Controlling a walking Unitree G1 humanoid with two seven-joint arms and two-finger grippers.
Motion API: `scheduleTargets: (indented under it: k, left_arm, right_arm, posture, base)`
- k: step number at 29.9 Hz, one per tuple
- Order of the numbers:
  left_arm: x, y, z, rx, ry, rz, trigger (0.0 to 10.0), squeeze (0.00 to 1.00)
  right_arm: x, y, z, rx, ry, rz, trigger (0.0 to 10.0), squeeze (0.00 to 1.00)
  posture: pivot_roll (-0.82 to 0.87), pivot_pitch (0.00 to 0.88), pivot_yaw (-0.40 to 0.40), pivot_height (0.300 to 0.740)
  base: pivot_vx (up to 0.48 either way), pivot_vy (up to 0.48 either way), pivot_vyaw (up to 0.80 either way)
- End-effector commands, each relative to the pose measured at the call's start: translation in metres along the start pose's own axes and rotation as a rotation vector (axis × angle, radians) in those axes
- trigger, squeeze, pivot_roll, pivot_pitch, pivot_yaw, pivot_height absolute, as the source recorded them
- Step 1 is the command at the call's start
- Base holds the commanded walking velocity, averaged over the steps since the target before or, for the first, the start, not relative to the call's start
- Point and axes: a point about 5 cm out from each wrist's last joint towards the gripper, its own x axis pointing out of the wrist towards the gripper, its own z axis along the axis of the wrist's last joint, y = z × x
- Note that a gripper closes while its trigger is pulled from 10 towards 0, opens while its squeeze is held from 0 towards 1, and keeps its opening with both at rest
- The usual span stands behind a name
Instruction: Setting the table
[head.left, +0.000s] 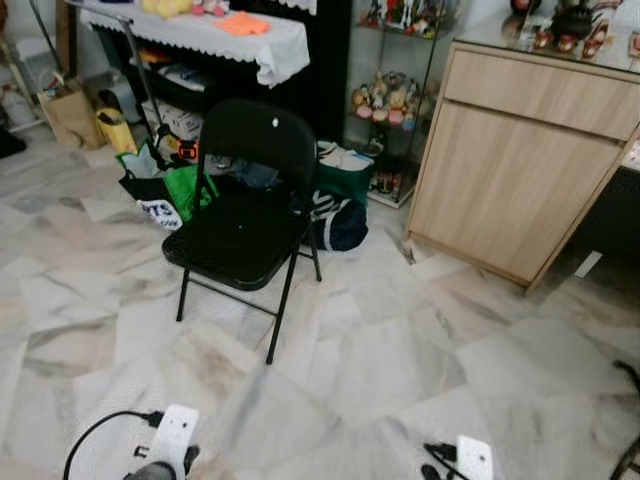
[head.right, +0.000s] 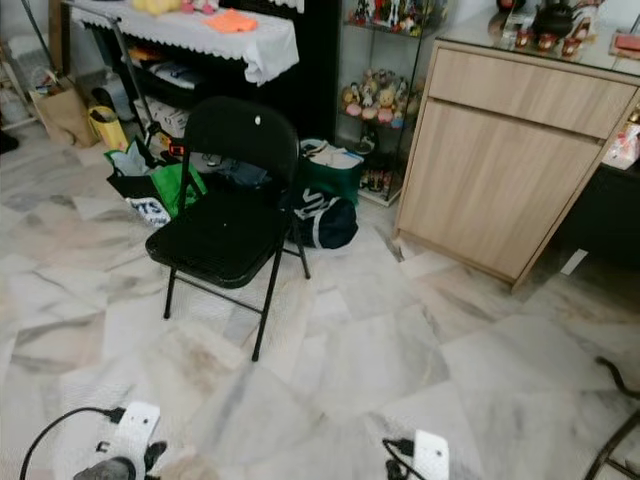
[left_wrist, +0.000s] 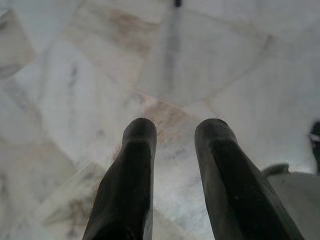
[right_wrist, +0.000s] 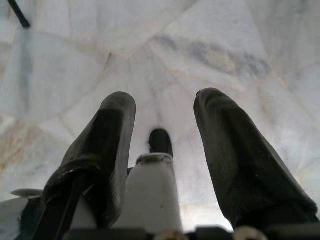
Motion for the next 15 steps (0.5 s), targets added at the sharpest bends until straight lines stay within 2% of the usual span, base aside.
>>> scheduleTargets:
  k: [1,15]
  left_arm:
    - [0.000,-0.001,0.000,0.007,0.007,-0.005,10.0,0.00]
    - [0.002,-0.011,0.002,0.005,0.006,-0.023,10.0,0.00]
  right_arm:
    - [0.000,0.001,-0.002,0.006,0.007,0.002,10.0,0.00]
    - [-0.002,-0.009,-0.003,-0.010,0.014,-0.011,10.0,0.00]
  posture:
    - [0.21,0.000,-0.010,0.740]
    - [0.17,0.000,-0.040,0.740]
  base:
    - [0.000,0.000,-0.71]
    - [0.000,0.000,-0.71]
